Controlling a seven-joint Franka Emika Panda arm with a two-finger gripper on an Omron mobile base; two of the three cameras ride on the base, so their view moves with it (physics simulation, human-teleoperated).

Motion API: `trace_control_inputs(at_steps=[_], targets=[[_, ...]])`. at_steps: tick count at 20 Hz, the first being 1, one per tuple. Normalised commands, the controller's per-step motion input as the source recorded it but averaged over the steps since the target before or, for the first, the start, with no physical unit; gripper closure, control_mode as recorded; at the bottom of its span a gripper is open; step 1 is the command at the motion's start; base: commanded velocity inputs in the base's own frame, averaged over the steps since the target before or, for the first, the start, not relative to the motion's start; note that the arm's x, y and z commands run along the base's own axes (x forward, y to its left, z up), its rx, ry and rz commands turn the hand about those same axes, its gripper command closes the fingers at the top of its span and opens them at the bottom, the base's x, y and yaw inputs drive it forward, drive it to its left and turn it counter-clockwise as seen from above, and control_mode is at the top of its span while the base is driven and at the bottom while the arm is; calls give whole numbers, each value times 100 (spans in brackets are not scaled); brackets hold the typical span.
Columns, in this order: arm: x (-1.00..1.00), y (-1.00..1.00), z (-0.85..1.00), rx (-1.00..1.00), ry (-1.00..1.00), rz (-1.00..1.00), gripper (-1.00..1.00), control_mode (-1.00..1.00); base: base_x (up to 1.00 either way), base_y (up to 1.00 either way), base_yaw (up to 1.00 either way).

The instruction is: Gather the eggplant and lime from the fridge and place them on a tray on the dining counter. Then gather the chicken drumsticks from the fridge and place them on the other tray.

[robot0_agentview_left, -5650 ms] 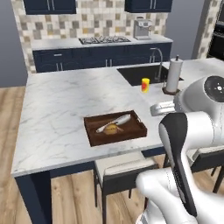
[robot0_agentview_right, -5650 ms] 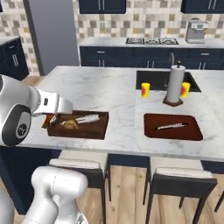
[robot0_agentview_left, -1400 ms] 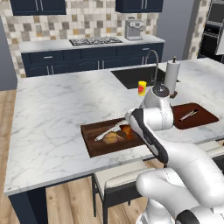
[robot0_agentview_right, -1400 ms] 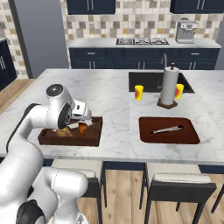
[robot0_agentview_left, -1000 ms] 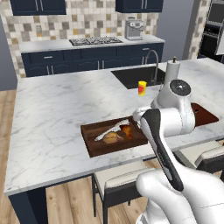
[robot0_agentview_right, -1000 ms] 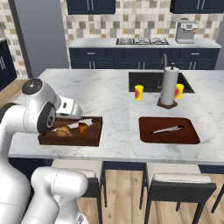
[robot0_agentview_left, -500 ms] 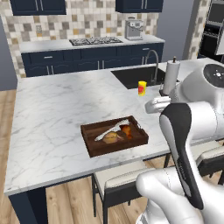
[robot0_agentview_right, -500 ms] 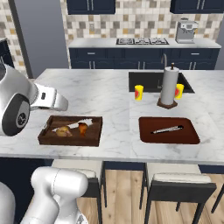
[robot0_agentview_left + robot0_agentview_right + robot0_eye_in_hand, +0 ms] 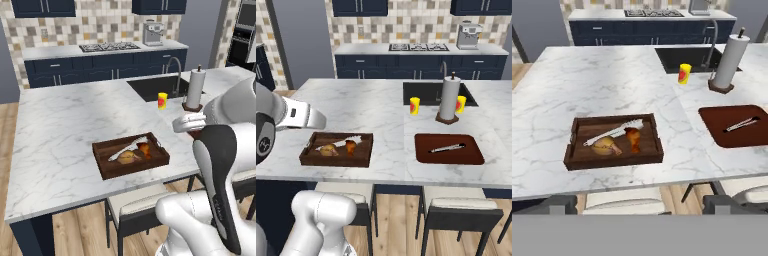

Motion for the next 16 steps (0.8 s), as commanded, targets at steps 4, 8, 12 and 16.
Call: trace_control_inputs(at_steps=[4, 8, 12, 16], targets=[[-42, 0, -18, 0, -30, 0, -100, -100, 0, 0, 0], [-81, -4, 4, 2, -26, 0, -100, -100, 0, 0, 0], [-62, -11, 6, 4, -5, 2, -100, -100, 0, 0, 0], [-3, 0, -8, 2, 0, 5, -100, -100, 0, 0, 0]])
